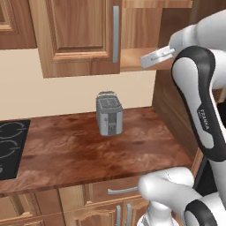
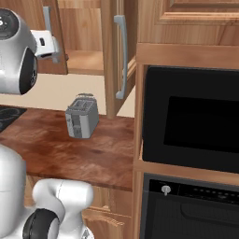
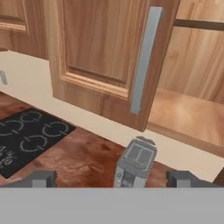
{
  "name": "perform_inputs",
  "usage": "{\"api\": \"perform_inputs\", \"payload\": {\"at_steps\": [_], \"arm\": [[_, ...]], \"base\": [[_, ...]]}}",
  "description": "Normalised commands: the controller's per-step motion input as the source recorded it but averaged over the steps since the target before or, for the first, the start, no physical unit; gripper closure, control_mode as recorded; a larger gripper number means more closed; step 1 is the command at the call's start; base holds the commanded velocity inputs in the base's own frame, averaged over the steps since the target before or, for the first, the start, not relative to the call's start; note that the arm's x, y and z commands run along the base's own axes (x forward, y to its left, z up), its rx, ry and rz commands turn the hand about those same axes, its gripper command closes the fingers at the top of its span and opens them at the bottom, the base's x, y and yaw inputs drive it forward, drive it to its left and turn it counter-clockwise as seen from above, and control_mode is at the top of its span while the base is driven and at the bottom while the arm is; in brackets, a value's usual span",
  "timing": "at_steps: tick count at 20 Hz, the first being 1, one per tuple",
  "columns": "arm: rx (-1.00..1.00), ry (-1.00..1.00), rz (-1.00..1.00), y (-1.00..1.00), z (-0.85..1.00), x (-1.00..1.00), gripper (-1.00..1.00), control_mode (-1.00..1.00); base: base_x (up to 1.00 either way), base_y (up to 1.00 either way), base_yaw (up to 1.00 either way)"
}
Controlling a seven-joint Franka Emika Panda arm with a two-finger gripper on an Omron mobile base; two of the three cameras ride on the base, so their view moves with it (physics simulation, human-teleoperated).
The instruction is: Open the cabinet. Pick the bar soap and place it next to the sink. Then close the cabinet.
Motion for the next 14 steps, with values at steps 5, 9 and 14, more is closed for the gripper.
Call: {"api": "perform_inputs", "payload": {"at_steps": [5, 9, 14], "arm": [[0.04, 0.04, -0.02, 0.06, -0.19, 0.16, -1.00, -1.00], [0.08, 0.00, -0.21, 0.25, -0.23, 0.02, -1.00, -1.00], [0.09, 0.01, -0.38, 0.53, -0.11, 0.12, -1.00, -1.00]], "base": [[0.00, 0.00, 0.00], [0.00, 0.00, 0.00], [0.00, 0.00, 0.00]]}}
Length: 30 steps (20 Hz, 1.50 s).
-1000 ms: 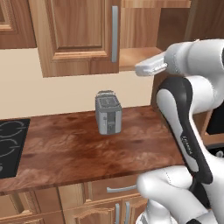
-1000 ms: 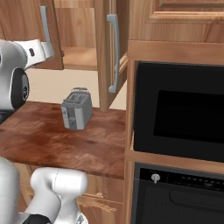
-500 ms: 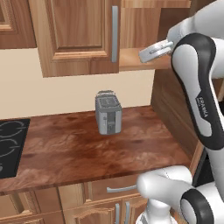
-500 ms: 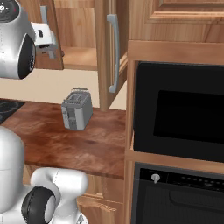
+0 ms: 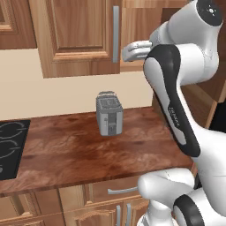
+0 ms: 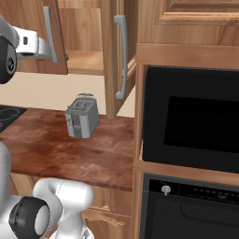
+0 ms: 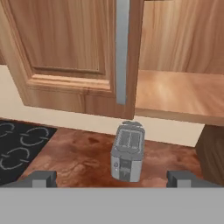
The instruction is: Open the cabinet. Pick the bar soap and place it next to the sink. Then close the cabinet.
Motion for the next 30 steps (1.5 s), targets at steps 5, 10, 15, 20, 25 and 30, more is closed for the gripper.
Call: {"api": "perform_inputs", "payload": {"at_steps": [5, 10, 15, 20, 25, 30], "arm": [[0.03, 0.04, -0.25, 0.49, 0.00, 0.11, -1.00, -1.00], [0.00, 0.11, -0.01, 0.11, 0.00, 0.38, -1.00, -1.00], [0.00, 0.15, 0.05, 0.00, 0.00, 0.55, -1.00, -1.00], [0.00, 0.01, 0.06, 0.00, -0.07, 0.46, -1.00, -1.00], [0.00, -0.09, 0.03, -0.01, -0.13, 0.51, -1.00, -1.00], [0.00, -0.11, 0.00, -0.01, 0.00, 0.55, -1.00, -1.00]], "base": [[0.00, 0.00, 0.00], [0.00, 0.00, 0.00], [0.00, 0.00, 0.00], [0.00, 0.00, 0.00], [0.00, 0.00, 0.00], [0.00, 0.00, 0.00]]}}
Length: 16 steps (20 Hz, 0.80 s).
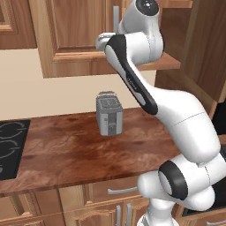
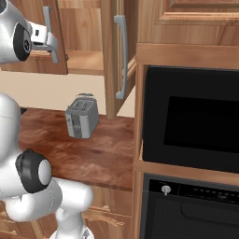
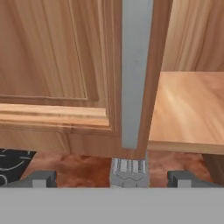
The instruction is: Open the cabinet. Pick the bar soap and place it next to the sink. Then close the cabinet.
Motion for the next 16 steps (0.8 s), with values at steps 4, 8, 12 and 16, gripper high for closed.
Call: {"api": "perform_inputs", "payload": {"at_steps": [4, 8, 12, 16], "arm": [[0.00, -0.09, 0.00, 0.00, 0.00, 0.41, -1.00, -1.00], [0.01, -0.10, 0.00, 0.00, 0.00, 0.16, -1.00, -1.00], [0.03, -0.21, 0.00, 0.00, -0.01, 0.00, -1.00, -1.00], [0.00, -0.02, 0.00, 0.00, 0.00, 0.00, -1.00, -1.00]], "base": [[0.00, 0.00, 0.00], [0.00, 0.00, 0.00], [0.00, 0.00, 0.00], [0.00, 0.00, 0.00]]}}
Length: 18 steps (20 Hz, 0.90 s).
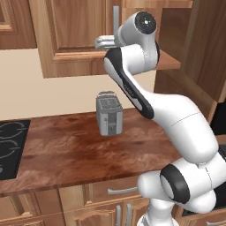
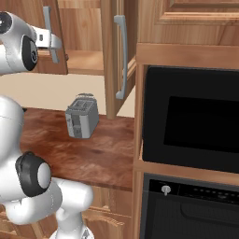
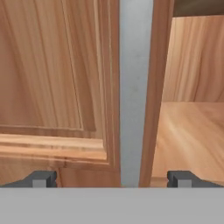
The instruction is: Open the cabinet. Pick the bar soap and place it next to the sink. Then close the cabinet.
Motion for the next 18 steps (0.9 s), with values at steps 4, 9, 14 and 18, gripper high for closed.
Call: {"api": "perform_inputs", "payload": {"at_steps": [4, 9, 14, 18], "arm": [[0.00, 0.03, 0.00, 0.00, 0.00, 0.00, -1.00, -1.00], [0.00, 0.08, -0.02, -0.05, 0.06, -0.12, -1.00, -1.00], [0.00, 0.07, -0.06, -0.17, 0.02, -0.11, -1.00, -1.00], [0.00, 0.00, -0.07, -0.29, 0.00, -0.03, -1.00, -1.00]], "base": [[0.00, 0.00, 0.00], [0.00, 0.00, 0.00], [0.00, 0.00, 0.00], [0.00, 0.00, 0.00]]}}
